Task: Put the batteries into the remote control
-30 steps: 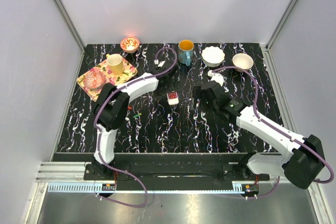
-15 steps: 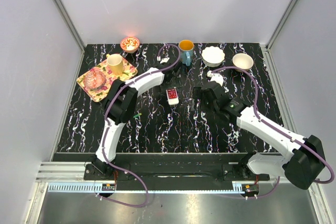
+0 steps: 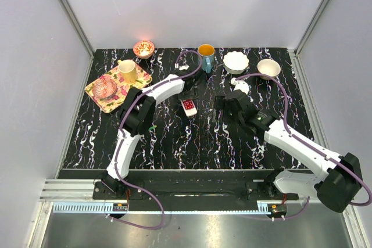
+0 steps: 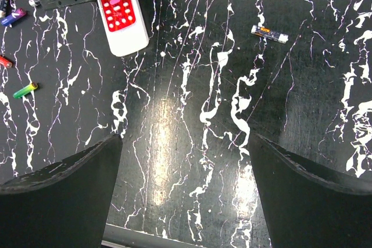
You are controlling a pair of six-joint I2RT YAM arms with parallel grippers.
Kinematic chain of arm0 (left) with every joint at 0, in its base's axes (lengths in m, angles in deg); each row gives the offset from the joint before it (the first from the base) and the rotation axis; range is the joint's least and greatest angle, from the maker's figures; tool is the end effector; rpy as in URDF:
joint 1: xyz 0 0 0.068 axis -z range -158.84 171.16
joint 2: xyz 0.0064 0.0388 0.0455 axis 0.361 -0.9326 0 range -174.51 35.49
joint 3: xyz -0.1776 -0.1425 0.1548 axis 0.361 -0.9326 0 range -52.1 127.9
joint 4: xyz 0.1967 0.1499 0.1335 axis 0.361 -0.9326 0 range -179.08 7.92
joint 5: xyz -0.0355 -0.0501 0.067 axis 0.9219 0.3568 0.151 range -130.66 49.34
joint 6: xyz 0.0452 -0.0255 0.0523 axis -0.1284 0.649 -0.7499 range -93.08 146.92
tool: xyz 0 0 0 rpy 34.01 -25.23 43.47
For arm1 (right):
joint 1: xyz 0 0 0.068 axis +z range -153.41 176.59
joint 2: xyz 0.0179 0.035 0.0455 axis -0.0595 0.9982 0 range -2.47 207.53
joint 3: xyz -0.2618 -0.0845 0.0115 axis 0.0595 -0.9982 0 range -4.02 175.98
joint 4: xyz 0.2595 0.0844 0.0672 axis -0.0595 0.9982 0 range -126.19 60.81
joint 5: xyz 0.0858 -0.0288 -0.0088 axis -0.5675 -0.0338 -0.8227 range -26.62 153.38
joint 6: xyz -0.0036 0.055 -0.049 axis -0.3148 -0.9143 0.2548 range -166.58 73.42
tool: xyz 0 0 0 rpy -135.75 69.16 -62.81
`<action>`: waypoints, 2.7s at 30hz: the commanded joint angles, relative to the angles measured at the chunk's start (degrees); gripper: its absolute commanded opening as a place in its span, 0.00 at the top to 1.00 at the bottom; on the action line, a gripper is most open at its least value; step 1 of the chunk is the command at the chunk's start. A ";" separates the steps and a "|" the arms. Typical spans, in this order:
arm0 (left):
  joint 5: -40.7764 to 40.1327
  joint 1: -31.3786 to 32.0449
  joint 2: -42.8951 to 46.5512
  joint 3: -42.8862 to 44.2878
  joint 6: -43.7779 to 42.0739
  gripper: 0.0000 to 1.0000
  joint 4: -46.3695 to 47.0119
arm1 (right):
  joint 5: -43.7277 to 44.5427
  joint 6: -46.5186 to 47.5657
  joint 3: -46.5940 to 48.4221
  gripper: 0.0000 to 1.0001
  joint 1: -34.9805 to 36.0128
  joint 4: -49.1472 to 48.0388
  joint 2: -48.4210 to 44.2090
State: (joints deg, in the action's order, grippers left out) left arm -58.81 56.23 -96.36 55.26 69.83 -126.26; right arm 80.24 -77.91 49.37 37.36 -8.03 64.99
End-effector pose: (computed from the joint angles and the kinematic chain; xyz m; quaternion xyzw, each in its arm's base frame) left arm 0.4307 -0.2790 0.1331 -0.0955 0.9662 0.0055 0.2395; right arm 0.2302 0.1750 0.2639 -0.0153 0.9063 0.1273 0.4027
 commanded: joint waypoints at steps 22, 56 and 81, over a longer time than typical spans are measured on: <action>9.00 -1.32 23.19 -23.04 -3.63 0.98 20.60 | 0.98 3.64 4.62 0.05 0.18 1.20 -2.51; 43.73 -6.07 57.06 -68.41 22.82 1.00 107.62 | -59.13 -28.17 -12.70 0.03 -13.09 -66.22 1.09; 46.37 -5.98 52.75 -66.83 28.45 1.00 112.39 | -64.94 -31.86 -7.24 0.36 -12.21 -73.43 9.62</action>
State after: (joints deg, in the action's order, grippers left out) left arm -14.23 50.28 -43.10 -13.57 97.00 -20.08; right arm 16.92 -109.43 39.12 24.47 -78.50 73.84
